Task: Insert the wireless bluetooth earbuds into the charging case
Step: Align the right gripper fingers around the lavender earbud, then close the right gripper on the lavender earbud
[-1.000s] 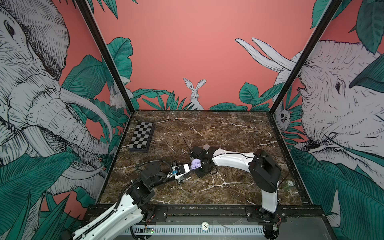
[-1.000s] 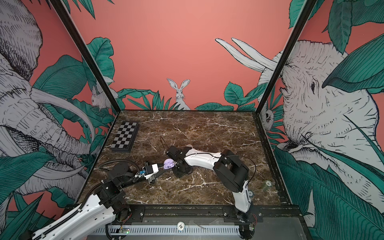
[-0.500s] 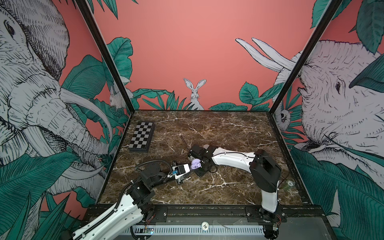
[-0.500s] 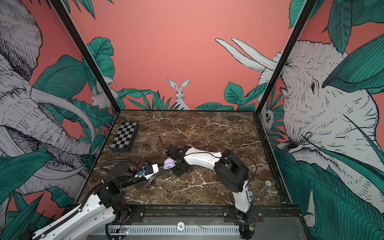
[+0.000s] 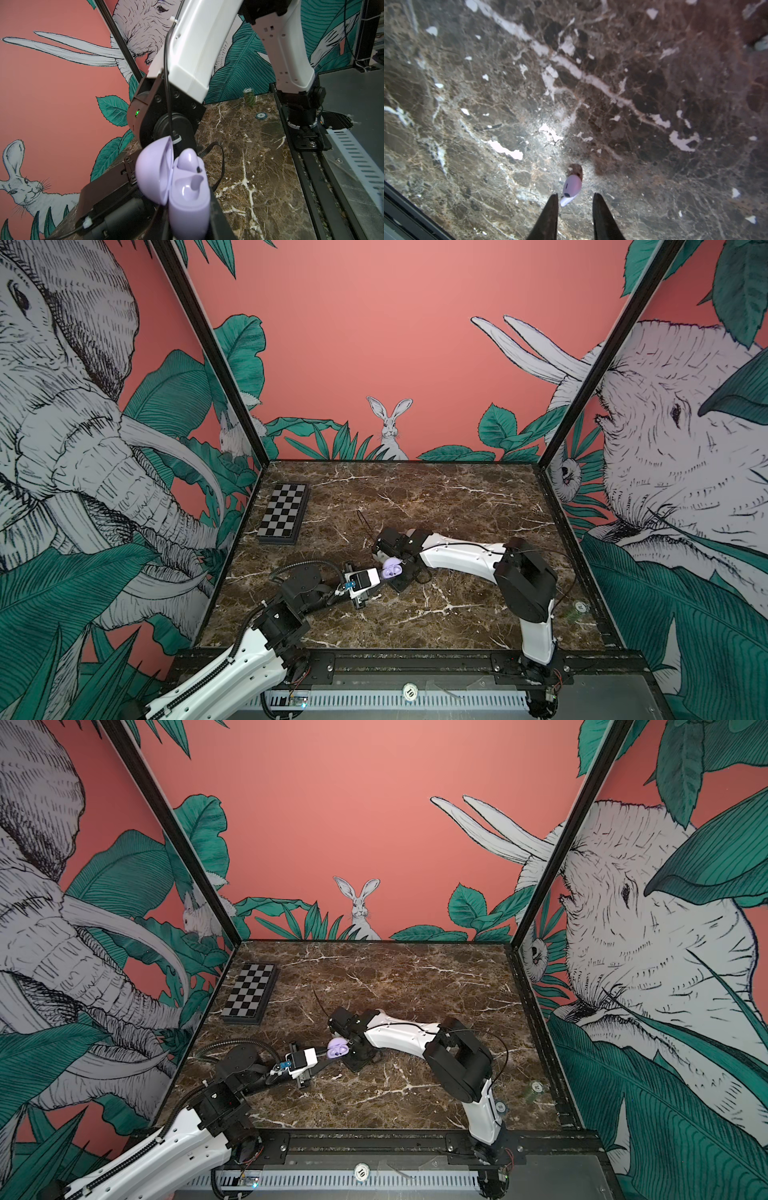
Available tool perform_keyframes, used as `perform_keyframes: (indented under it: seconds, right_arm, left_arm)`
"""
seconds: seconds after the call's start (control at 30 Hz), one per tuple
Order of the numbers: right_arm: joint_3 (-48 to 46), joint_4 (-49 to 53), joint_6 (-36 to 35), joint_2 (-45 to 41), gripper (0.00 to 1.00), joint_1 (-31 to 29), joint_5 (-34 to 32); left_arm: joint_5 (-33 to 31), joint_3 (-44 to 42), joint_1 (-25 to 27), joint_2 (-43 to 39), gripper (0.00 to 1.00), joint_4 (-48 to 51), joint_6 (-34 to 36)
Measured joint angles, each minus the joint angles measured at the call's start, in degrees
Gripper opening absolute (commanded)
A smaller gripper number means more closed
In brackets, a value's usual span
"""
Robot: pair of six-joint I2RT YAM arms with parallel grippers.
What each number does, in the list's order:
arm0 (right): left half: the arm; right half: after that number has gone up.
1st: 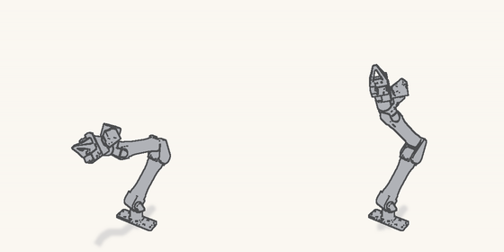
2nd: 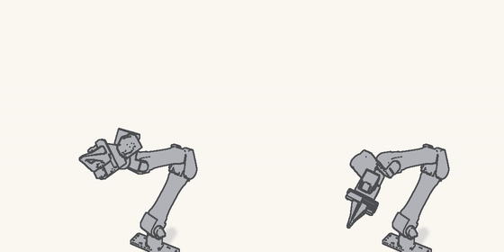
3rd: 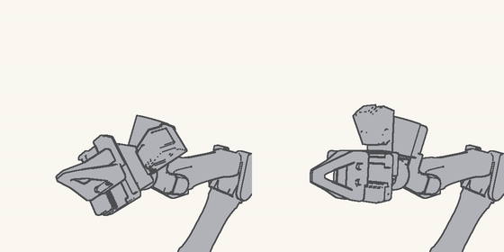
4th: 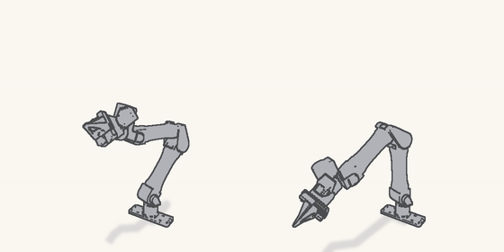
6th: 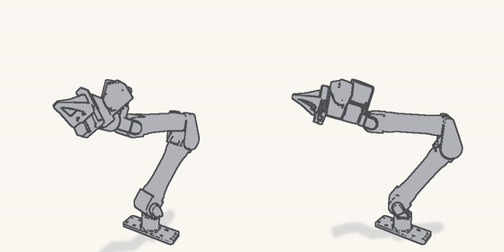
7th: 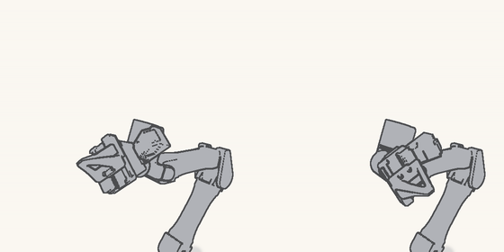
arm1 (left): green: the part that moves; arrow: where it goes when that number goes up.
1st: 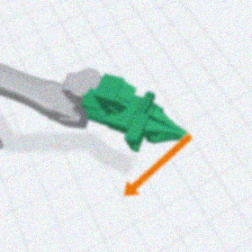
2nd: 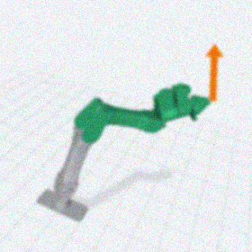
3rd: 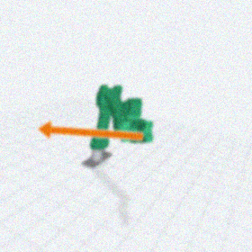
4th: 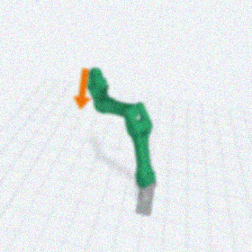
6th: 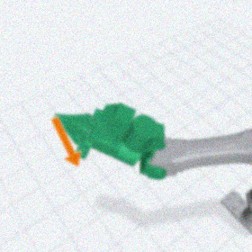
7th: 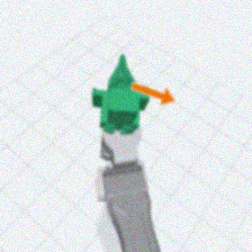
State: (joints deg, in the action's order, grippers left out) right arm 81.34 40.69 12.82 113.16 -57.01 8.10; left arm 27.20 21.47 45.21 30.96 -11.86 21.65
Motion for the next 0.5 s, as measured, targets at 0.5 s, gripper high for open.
perform_keyframes:
  seconds: [0.5]
  right_arm:
    - [0.0, 0.3, -0.9, 2.2, 0.26, 0.0, -0.4]
  left_arm:
    - [0.0, 0.0, 0.0, 0.1, 0.00, 0.5, 0.0]
